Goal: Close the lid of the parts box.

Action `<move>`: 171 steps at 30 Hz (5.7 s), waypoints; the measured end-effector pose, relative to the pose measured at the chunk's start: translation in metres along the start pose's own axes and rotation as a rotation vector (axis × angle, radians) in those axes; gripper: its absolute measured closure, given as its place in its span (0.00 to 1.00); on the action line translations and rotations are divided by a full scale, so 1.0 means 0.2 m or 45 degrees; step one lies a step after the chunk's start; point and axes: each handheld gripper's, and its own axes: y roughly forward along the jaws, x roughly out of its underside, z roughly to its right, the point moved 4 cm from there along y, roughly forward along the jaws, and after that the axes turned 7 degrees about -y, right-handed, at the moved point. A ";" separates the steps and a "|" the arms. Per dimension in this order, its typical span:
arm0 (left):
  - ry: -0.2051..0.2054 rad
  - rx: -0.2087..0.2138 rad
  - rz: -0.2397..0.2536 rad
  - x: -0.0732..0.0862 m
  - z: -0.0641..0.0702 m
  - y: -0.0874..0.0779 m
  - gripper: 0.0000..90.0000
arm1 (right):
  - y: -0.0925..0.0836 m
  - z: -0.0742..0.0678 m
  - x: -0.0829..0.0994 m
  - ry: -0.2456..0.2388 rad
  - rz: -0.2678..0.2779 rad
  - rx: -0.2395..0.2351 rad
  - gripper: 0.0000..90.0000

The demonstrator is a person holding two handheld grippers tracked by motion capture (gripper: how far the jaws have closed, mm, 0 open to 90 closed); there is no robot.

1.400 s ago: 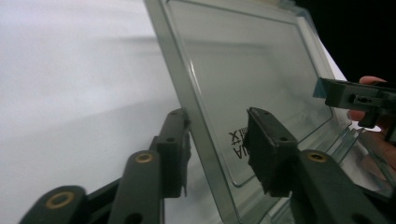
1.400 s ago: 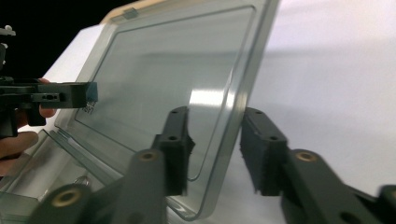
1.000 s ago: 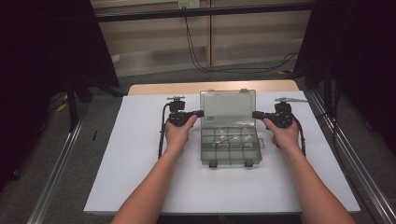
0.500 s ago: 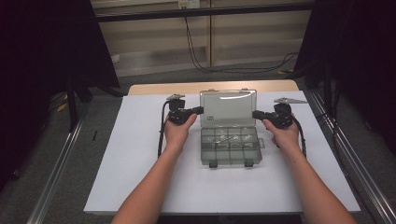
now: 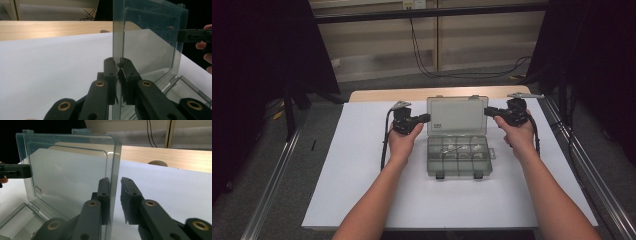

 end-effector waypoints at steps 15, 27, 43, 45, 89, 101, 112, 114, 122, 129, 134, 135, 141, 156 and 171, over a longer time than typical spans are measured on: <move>-0.022 0.017 0.012 -0.03 0.01 -0.05 0.77 | -0.03 -0.05 -0.01 -0.046 0.036 0.012 0.95; -0.059 0.135 0.062 -0.15 0.03 -0.18 0.85 | -0.07 -0.08 0.01 -0.097 0.089 0.033 0.95; -0.203 0.134 0.035 -0.23 -0.02 -0.13 1.00 | -0.13 -0.11 0.04 -0.171 0.147 0.036 0.95; -0.236 0.132 0.032 -0.24 -0.03 -0.11 1.00 | -0.13 -0.12 0.05 -0.170 0.153 0.039 0.95; -0.074 0.233 -0.056 -0.16 0.16 -0.14 1.00 | -0.36 -0.16 0.03 -0.169 0.204 -0.014 1.00; -0.042 0.247 -0.045 -0.14 0.20 -0.19 1.00 | -0.36 -0.22 -0.02 -0.148 0.202 0.021 1.00; -0.015 0.286 -0.046 -0.09 0.26 -0.23 1.00 | -0.41 -0.27 -0.01 -0.177 0.198 0.009 1.00; -0.002 0.291 -0.045 -0.08 0.27 -0.24 1.00 | -0.42 -0.29 0.00 -0.178 0.199 0.000 1.00; 0.042 0.290 -0.022 -0.04 0.31 -0.30 1.00 | -0.46 -0.35 0.04 -0.214 0.204 -0.029 1.00; 0.064 0.300 -0.028 0.02 0.34 -0.35 1.00 | -0.49 -0.39 0.08 -0.243 0.206 -0.045 1.00; 0.109 0.288 -0.037 0.06 0.35 -0.39 1.00 | -0.50 -0.42 0.11 -0.248 0.208 -0.048 1.00; 0.106 0.280 -0.031 0.06 0.36 -0.40 1.00 | -0.51 -0.42 0.11 -0.249 0.208 -0.054 1.00; 0.161 0.269 -0.039 0.11 0.39 -0.43 1.00 | -0.52 -0.45 0.15 -0.266 0.210 -0.055 1.00; 0.264 0.222 -0.049 0.24 0.43 -0.48 1.00 | -0.57 -0.51 0.26 -0.280 0.188 -0.055 1.00; 0.281 0.161 -0.025 0.35 0.40 -0.49 1.00 | -0.56 -0.53 0.37 -0.283 0.156 -0.036 1.00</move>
